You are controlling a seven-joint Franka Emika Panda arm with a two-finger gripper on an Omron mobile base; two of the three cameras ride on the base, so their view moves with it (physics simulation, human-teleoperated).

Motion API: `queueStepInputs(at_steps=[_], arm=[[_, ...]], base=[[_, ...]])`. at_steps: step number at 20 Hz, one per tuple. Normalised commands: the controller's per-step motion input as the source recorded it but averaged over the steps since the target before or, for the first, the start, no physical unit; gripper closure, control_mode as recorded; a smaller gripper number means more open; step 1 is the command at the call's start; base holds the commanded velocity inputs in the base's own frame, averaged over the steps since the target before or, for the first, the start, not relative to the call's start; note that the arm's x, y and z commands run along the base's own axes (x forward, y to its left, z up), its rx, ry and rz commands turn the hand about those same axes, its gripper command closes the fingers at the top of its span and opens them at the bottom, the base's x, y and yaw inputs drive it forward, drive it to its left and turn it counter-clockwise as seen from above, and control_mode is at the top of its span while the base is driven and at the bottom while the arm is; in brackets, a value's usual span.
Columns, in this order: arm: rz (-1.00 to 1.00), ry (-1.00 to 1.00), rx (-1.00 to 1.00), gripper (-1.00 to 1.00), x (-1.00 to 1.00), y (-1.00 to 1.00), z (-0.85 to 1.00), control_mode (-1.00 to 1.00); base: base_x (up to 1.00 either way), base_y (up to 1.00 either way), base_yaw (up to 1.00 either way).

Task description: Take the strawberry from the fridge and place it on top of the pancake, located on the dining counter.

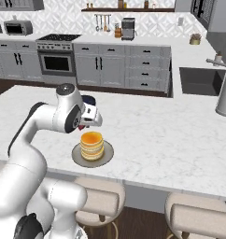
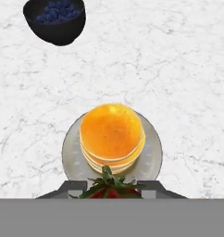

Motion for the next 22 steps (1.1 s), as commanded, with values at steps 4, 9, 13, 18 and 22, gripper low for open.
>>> queueStepInputs(at_steps=[4,9,13,18,22], arm=[[0.04,0.00,0.00,1.00,0.35,0.05,-0.46,-1.00],[0.00,0.01,-0.02,1.00,0.21,0.03,-0.30,-1.00],[0.00,0.00,-0.06,1.00,0.37,0.00,-0.39,-1.00],[0.03,0.00,-0.08,1.00,0.28,0.00,-0.28,-1.00],[0.04,0.00,-0.03,1.00,0.09,0.00,-0.28,-1.00]], base=[[0.00,0.00,0.00],[0.00,0.00,0.00],[0.00,0.00,0.00],[0.00,0.00,0.00],[0.00,0.00,0.00]])
